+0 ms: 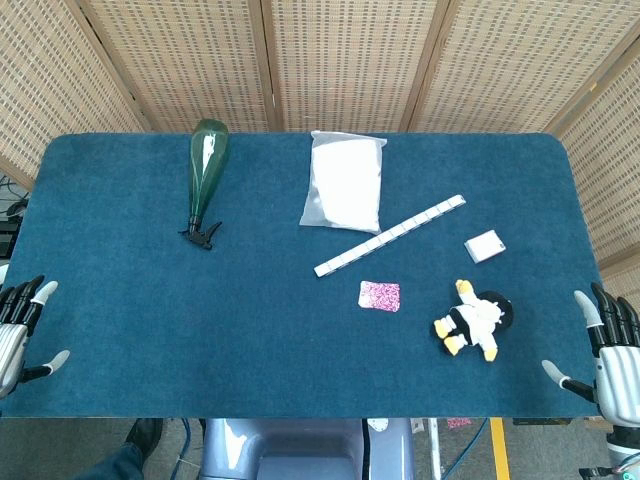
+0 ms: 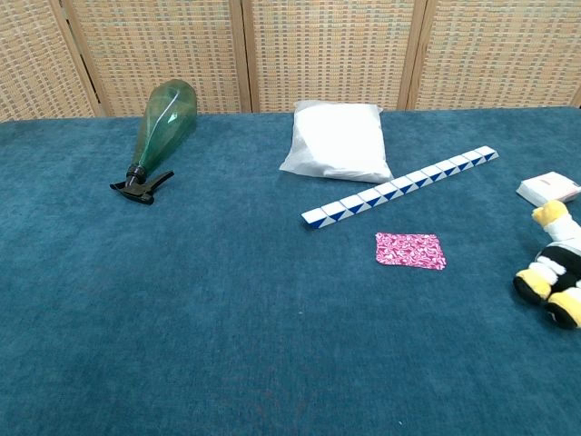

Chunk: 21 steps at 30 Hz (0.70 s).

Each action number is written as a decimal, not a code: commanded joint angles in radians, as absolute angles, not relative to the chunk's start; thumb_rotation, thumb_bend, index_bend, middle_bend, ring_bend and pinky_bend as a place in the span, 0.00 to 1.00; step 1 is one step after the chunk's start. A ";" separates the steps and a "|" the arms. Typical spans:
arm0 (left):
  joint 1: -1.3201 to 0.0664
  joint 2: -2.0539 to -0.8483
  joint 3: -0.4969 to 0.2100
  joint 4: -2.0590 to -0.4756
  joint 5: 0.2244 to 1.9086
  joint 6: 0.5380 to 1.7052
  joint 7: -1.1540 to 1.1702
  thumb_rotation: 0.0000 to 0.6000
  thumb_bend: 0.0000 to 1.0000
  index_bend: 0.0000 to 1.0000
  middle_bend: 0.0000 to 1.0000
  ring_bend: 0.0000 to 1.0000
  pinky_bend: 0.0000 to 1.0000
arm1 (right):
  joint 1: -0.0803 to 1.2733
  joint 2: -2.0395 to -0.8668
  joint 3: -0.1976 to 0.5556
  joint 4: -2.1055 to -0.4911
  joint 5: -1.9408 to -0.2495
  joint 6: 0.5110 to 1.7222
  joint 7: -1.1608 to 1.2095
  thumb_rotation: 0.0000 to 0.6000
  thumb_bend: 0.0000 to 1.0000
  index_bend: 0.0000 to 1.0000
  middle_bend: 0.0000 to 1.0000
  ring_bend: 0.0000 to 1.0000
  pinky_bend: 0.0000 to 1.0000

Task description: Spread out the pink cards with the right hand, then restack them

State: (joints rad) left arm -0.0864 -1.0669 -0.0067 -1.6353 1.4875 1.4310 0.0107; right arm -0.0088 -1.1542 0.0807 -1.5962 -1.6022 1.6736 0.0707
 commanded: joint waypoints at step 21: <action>-0.092 -1.069 -0.015 -1.653 1.462 1.418 0.043 1.00 0.22 0.00 0.00 0.00 0.00 | 0.395 -1.214 0.067 -1.510 -1.779 1.191 0.241 1.00 0.97 0.13 0.03 0.00 0.00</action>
State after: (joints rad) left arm -0.0914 -1.0694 -0.0145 -1.6514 1.4636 1.4191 0.0416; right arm 0.2815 -1.1750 0.0693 -1.5373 -1.7669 1.3426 0.1696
